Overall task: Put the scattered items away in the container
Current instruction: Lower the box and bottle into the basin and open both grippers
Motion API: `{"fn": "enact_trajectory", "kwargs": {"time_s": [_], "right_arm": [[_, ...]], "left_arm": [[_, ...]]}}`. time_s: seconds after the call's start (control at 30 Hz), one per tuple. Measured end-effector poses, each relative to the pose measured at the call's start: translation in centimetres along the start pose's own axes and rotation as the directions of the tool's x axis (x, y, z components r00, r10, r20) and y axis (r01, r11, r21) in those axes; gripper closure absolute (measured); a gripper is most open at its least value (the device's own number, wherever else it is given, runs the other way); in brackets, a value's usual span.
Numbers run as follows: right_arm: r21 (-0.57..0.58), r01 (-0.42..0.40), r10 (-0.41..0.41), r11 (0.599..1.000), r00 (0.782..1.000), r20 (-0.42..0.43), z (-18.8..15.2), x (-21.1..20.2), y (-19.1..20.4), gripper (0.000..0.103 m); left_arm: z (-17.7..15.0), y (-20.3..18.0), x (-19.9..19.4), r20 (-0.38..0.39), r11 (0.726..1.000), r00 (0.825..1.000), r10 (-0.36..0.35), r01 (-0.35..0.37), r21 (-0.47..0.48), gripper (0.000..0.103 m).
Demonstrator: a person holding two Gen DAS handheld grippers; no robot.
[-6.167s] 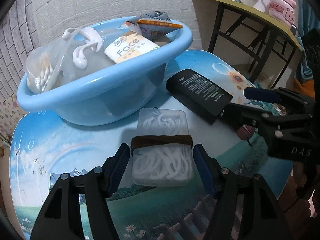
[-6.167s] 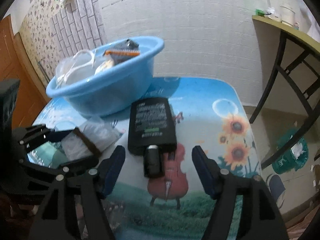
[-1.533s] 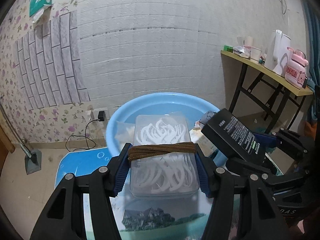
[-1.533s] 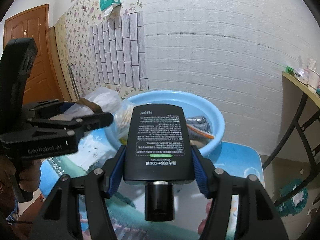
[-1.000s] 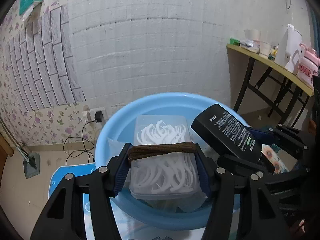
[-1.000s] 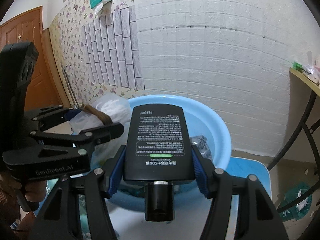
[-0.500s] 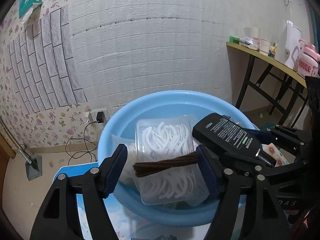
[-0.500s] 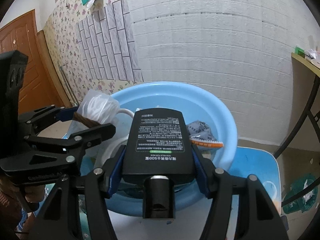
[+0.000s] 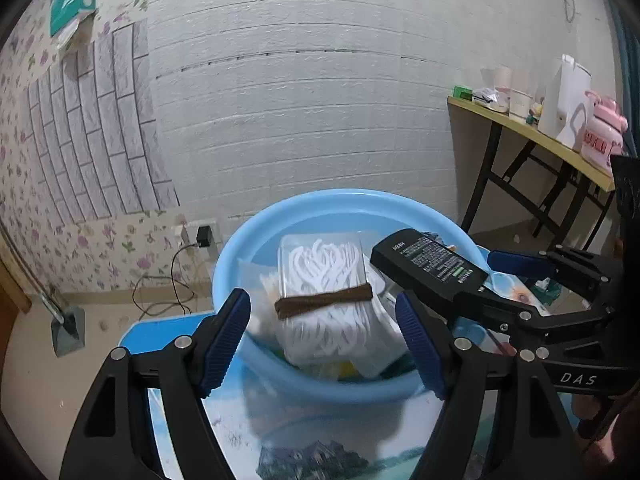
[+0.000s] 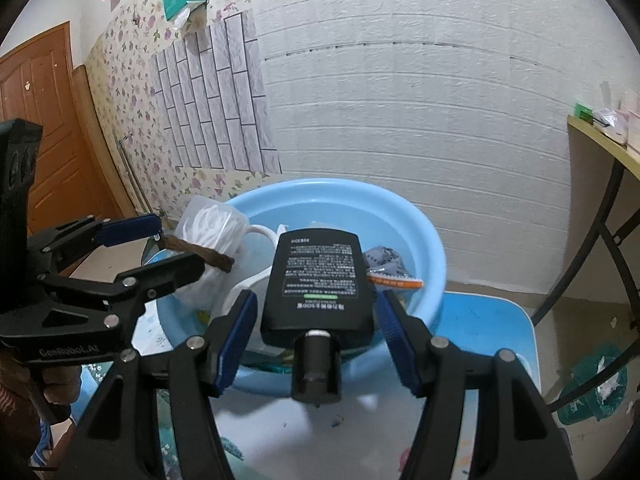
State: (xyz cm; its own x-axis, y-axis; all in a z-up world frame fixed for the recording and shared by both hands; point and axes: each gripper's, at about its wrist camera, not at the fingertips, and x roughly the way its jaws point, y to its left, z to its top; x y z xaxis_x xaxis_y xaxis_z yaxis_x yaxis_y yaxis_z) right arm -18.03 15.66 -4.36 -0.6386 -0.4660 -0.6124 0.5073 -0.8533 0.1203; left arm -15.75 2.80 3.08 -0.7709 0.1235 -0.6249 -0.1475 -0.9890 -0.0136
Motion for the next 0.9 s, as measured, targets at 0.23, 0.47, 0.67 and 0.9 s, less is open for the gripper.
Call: {"fn": "enact_trajectory", "kwargs": {"time_s": [0.23, 0.47, 0.67, 0.9], "right_arm": [[0.026, 0.009, -0.007, 1.000, 0.998, -0.060, -0.4, -1.2, 0.6, 0.041], [0.071, 0.007, -0.001, 0.997, 0.996, -0.086, -1.1, -3.1, 1.6, 0.041], [0.069, 0.013, -0.009, 0.998, 0.999, -0.053, -1.2, -5.7, 2.9, 0.041], [0.058, 0.011, -0.010, 0.998, 1.000, -0.019, -1.4, -8.4, 4.5, 0.037]], "left_arm": [[-0.7, -0.1, -1.8, -0.057, 1.000, 0.998, -0.002, 0.000, -0.021, 0.017], [-2.3, 0.3, -4.0, -0.092, 0.998, 0.995, 0.024, -0.029, -0.048, 0.013], [-2.7, 0.6, -6.6, -0.083, 0.996, 0.996, 0.047, -0.052, -0.066, 0.011], [-2.8, 0.3, -10.4, -0.030, 0.994, 0.998, 0.063, -0.066, -0.082, 0.005]]}}
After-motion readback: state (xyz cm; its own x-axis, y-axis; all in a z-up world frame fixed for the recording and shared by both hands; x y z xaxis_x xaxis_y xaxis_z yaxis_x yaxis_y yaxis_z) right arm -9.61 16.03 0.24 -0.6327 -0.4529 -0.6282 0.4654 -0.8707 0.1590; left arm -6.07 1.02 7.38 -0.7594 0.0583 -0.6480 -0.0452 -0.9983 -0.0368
